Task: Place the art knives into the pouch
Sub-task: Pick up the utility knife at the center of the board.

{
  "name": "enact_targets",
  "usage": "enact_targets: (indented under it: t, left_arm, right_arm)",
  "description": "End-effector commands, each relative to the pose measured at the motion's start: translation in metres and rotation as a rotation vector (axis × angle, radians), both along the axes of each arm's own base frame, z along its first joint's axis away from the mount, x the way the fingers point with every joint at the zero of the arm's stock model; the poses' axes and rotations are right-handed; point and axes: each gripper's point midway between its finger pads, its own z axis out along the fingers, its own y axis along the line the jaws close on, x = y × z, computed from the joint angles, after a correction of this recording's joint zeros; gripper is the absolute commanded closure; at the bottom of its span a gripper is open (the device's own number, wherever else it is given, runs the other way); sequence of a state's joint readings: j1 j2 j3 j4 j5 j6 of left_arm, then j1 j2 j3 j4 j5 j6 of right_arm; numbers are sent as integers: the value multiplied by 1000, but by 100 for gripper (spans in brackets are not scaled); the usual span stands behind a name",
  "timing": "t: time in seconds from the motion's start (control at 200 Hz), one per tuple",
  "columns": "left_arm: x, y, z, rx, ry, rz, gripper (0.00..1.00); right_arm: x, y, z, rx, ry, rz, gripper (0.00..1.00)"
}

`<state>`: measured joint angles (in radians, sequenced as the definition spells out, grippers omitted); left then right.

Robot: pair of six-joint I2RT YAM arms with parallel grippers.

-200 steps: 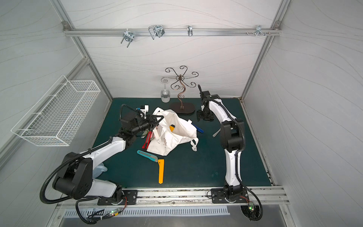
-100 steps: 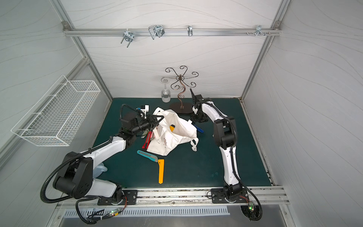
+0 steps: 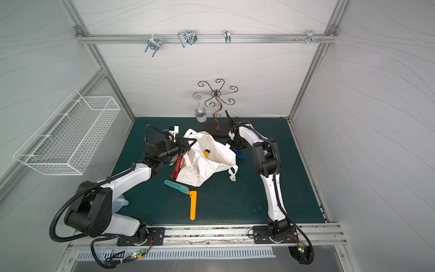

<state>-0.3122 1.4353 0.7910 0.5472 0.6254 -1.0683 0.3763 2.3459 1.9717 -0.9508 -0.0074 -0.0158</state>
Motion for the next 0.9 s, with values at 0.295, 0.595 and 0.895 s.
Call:
enact_targets:
  t: [0.295, 0.595, 0.895]
  left_arm:
    - [6, -5, 27, -18, -92, -15, 100]
    - [5, -9, 24, -15, -89, -21, 100]
    - [5, -11, 23, -13, -87, -25, 100]
  right_arm:
    - [-28, -19, -18, -55, 106, -74, 50]
    - [-51, -24, -6, -60, 153, -144, 75]
    - [-53, -31, -11, -117, 140, -130, 56]
